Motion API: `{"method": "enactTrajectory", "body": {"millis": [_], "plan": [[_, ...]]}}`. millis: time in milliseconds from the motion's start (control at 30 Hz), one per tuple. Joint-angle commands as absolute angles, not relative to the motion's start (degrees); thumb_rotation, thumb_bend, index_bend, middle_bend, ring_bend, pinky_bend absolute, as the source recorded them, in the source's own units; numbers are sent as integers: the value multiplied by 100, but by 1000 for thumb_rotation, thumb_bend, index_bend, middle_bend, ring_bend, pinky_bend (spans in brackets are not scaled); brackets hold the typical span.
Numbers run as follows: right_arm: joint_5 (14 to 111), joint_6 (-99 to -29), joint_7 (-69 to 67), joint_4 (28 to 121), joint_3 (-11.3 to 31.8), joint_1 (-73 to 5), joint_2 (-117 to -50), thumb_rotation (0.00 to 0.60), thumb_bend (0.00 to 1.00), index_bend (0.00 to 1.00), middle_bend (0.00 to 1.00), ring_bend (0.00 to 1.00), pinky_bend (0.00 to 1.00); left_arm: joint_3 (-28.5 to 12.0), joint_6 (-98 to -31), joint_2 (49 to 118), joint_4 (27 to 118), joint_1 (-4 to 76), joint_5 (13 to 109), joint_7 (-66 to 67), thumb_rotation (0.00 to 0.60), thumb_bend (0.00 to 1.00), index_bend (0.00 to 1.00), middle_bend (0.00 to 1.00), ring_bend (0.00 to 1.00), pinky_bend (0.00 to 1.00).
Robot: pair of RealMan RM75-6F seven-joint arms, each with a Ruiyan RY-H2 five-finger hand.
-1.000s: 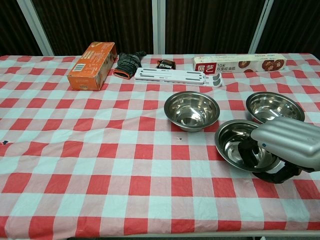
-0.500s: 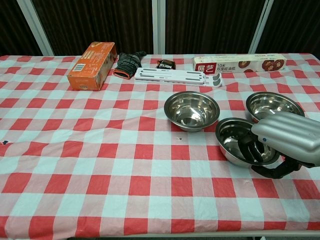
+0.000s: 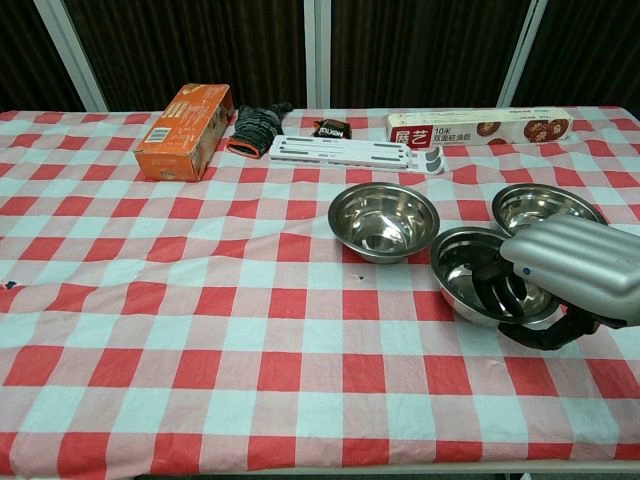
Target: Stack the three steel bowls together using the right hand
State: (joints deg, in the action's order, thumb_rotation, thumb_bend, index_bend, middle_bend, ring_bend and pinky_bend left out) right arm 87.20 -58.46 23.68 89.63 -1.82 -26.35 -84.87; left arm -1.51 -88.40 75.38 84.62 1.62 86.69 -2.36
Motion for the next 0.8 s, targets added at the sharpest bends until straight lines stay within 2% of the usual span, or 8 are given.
{"method": "enactTrajectory", "body": {"millis": [33, 267, 400, 600, 800], "plan": [[8752, -5905, 2444, 9063, -127, -2673, -8448, 600, 435, 717, 618, 507, 622, -153, -8839, 7536, 8468, 165, 8673, -236, 600, 124, 342, 384, 264, 344], [8674, -5950, 2831, 9524, 219, -2890, -8266, 600, 437, 717, 618, 507, 622, -167, -8835, 7538, 8459, 178, 8677, -283, 600, 124, 343, 384, 264, 344], [8407, -5663, 2931, 9595, 560, -3211, -8312, 600, 441, 717, 618, 507, 622, -166, -8825, 7544, 8434, 177, 8667, -321, 600, 124, 342, 384, 264, 344], [7907, -5106, 3051, 8908, 965, -3796, -8804, 600, 442, 717, 618, 507, 622, -199, -8811, 7512, 8392, 164, 8590, -419, 600, 125, 342, 384, 264, 344], [7620, -4746, 3016, 8016, 1044, -4203, -9354, 600, 442, 717, 618, 507, 622, -244, -8777, 7471, 8414, 190, 8546, -461, 600, 124, 342, 384, 264, 344]]}}
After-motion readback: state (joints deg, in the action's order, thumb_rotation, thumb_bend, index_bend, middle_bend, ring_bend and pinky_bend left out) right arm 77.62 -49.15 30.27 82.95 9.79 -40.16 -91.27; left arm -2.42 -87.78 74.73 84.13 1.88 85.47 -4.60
